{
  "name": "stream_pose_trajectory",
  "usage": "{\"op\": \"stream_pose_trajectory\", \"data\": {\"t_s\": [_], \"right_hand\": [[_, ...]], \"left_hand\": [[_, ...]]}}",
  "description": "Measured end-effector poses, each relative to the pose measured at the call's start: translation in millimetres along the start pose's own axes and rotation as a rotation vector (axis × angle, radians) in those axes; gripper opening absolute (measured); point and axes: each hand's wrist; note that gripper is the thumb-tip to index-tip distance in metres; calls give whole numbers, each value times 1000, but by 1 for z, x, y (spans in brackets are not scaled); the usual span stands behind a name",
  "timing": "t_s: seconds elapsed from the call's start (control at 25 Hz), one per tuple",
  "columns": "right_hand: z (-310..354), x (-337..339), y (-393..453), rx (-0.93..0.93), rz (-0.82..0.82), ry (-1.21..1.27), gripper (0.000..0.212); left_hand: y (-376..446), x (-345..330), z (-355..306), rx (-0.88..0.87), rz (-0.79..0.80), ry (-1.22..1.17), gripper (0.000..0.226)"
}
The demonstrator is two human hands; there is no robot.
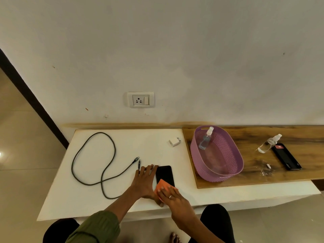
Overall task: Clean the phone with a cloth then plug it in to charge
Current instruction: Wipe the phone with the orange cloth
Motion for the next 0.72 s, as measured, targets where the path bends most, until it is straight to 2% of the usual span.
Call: {"op": "stream_pose_trajectory", "data": {"t_s": [0.36, 0.52, 0.64, 0.72], "right_hand": [[-31, 2, -9, -235, -112, 218, 85], [-10, -13, -3, -180, -30, 223, 93], [3, -19, 2, -56, 102, 84, 86], [3, -19, 1, -31, 102, 72, 85]], "left_hand": [[1, -1, -1, 7, 1, -1, 157], [0, -1, 0, -2, -3, 1, 156], [0, -2, 1, -12, -9, 24, 151], [0, -2, 1, -11, -10, 34, 149]]}}
Point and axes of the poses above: each hand's wrist, its own y-axis towards the middle knuckle, its own x-axis out of the back of the hand, z = x × y, and after that the axes turned 14 degrees about z, right-handed
